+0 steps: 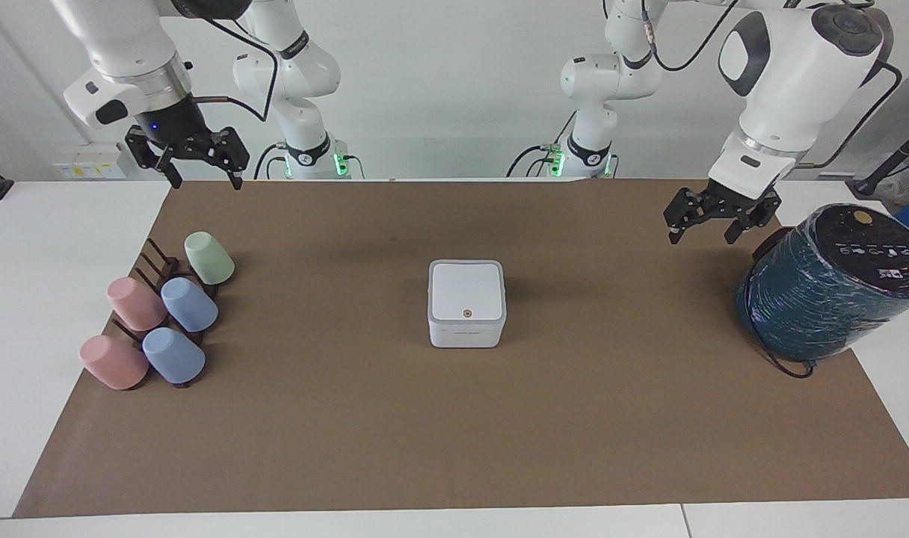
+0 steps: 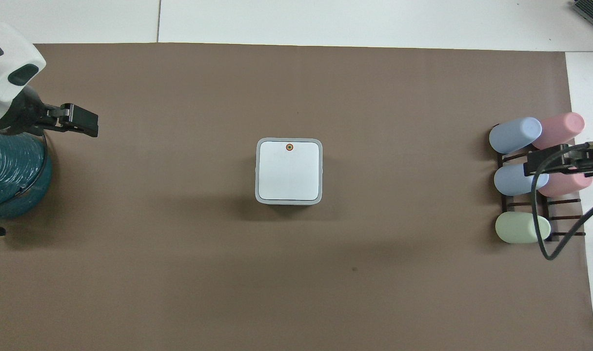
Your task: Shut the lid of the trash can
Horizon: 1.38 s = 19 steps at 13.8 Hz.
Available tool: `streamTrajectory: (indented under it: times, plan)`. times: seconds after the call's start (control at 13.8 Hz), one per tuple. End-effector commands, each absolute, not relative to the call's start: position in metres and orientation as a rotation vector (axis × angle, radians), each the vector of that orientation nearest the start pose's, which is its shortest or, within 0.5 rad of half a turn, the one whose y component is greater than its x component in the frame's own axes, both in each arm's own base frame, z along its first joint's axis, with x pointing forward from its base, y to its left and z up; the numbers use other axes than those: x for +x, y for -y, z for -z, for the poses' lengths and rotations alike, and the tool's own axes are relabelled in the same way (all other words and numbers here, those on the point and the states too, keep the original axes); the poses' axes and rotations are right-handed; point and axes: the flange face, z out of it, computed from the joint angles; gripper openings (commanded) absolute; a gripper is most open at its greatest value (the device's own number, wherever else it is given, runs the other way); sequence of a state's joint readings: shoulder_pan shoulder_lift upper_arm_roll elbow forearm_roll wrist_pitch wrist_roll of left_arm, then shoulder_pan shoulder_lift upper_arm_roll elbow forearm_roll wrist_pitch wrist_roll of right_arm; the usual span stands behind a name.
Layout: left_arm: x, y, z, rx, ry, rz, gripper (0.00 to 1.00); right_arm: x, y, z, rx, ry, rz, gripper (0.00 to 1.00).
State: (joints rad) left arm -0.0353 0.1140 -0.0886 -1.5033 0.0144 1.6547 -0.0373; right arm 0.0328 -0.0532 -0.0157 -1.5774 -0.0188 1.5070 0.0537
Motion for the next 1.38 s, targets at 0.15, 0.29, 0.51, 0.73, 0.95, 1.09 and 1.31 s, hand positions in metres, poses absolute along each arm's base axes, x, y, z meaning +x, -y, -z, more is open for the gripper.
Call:
streamTrajectory:
  times: [0.15, 0.29, 0.51, 0.73, 0.95, 1.09, 1.31]
  plan:
    - [0.586, 0.067, -0.6, -3.117, -0.142, 0.08, 1.0, 0.524, -0.006, -0.646, -3.153, -0.047, -0.029, 1.0]
    - [0.586, 0.065, -0.603, -3.115, -0.139, 0.078, 1.0, 0.524, -0.006, -0.645, -3.153, -0.045, -0.031, 1.0]
    - [0.58, 0.063, -0.613, -3.115, -0.134, 0.082, 1.0, 0.524, -0.006, -0.646, -3.153, -0.047, -0.029, 1.0]
    - [0.571, 0.055, -0.623, -3.111, -0.118, 0.072, 1.0, 0.524, -0.006, -0.646, -3.153, -0.047, -0.029, 1.0]
    - [0.57, 0.054, -0.622, -3.111, -0.116, 0.068, 1.0, 0.524, -0.006, -0.646, -3.153, -0.047, -0.029, 1.0]
    - [0.569, 0.05, -0.624, -3.11, -0.106, 0.075, 1.0, 0.524, -0.006, -0.646, -3.153, -0.047, -0.029, 1.0]
    - [0.571, 0.049, -0.624, -3.111, -0.104, 0.089, 1.0, 0.524, -0.006, -0.645, -3.153, -0.047, -0.031, 1.0]
